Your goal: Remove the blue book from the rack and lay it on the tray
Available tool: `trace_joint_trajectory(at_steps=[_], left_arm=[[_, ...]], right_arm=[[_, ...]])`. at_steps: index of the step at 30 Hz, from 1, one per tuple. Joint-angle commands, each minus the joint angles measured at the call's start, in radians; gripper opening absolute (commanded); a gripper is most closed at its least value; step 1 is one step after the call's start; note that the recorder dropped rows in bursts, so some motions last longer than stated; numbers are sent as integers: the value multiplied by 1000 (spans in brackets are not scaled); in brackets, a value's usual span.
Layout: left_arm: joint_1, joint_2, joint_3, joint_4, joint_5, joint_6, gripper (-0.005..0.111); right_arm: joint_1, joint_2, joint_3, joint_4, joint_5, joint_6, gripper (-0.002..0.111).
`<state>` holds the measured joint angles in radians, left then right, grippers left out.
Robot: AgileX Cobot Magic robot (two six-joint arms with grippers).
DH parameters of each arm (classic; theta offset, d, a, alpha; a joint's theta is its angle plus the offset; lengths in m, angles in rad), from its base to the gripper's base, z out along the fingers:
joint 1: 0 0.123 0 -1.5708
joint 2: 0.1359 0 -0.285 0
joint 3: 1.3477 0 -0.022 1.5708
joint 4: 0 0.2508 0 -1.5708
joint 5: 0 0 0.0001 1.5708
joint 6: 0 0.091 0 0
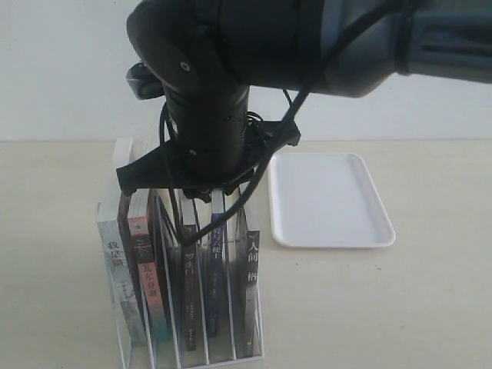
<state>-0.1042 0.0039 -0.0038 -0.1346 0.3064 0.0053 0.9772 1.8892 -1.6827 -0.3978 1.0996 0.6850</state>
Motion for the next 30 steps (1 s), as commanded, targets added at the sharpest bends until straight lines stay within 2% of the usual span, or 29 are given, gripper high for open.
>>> trace_joint_trajectory(at_steps=[1,2,12,21,26,30], left_arm=[[1,-4,4,3,-1,4,4],[1,-4,4,3,-1,4,4],[1,-4,4,3,-1,4,4],[1,-4,4,3,-1,4,4],[1,-4,4,3,-1,4,4],[1,-4,4,3,-1,4,4]], right_arm=[[-2,-40,-4,-4,1,-3,4],[-2,-49,-4,-4,1,-3,0],[-2,-154,-4,-8,-13,-6,0],[-2,-365,-4,-17,-78,-44,0],[-2,-509,-4,-105,-79,-44,0],[-2,-620,-4,-215,-12,-93,0]])
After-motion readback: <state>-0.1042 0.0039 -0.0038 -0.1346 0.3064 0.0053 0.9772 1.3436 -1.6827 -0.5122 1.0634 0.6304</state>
